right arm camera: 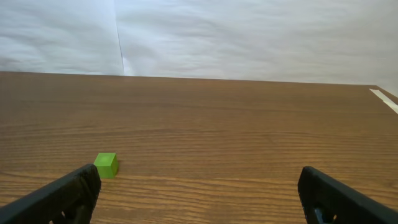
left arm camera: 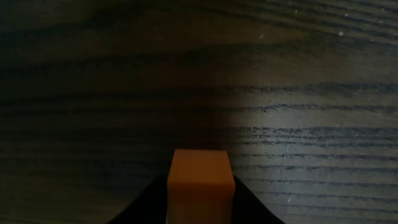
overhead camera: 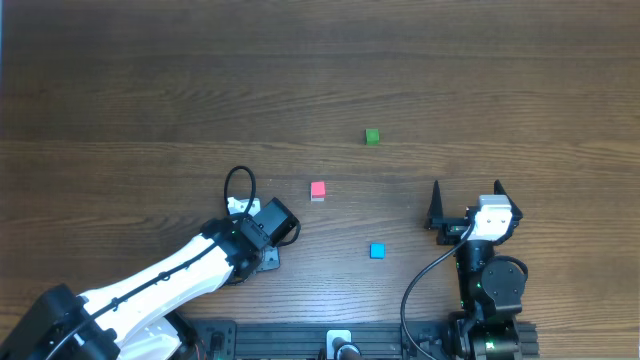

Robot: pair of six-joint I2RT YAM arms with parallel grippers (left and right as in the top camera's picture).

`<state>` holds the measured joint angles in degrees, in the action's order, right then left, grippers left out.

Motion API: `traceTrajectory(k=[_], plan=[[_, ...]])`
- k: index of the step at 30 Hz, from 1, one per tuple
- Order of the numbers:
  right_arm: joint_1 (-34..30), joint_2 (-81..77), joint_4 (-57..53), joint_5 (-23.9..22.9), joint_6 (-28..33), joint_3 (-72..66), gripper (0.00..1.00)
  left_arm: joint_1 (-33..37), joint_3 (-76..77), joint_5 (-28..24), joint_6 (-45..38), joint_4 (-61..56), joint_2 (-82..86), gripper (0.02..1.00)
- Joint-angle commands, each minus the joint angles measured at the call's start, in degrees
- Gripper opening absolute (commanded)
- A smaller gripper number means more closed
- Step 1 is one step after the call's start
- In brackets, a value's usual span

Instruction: Stack Cubes

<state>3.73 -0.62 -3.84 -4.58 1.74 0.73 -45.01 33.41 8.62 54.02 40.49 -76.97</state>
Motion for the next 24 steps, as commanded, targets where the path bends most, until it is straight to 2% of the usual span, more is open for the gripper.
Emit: traceTrajectory(k=[1, 5, 8, 10, 19, 24], plan=[[-0.42, 0.35, -0.04, 0.48, 0.26, -0.44, 0.993, 0.28, -0.52, 1.29, 0.02, -0.76, -0.74, 0.283], [-0.42, 0.35, -0.04, 0.48, 0.26, -0.44, 0.993, 0.28, -0.48, 1.07, 0.04, -1.46, -0.72, 0.226], [-0.42, 0.35, -0.04, 0.48, 0.26, -0.44, 0.991, 0.31, 0.94, 0.35, 0.07, -2.10, -0.72, 0.115], [-0.42, 0.35, -0.04, 0.48, 0.26, -0.44, 0.993, 0.31, 3.87, 0.22, 0.09, -0.39, -0.72, 0.075], [-0.42, 0.35, -0.04, 0.48, 0.26, -0.44, 0.993, 0.26, 29.77, 2.40, 0.00, 14.40, -6.38, 0.038], [-0.42, 0.35, -0.04, 0.48, 0.26, -0.44, 0.993, -0.13, 40.30, 2.60, -1.29, 16.39, -13.14, 0.040]])
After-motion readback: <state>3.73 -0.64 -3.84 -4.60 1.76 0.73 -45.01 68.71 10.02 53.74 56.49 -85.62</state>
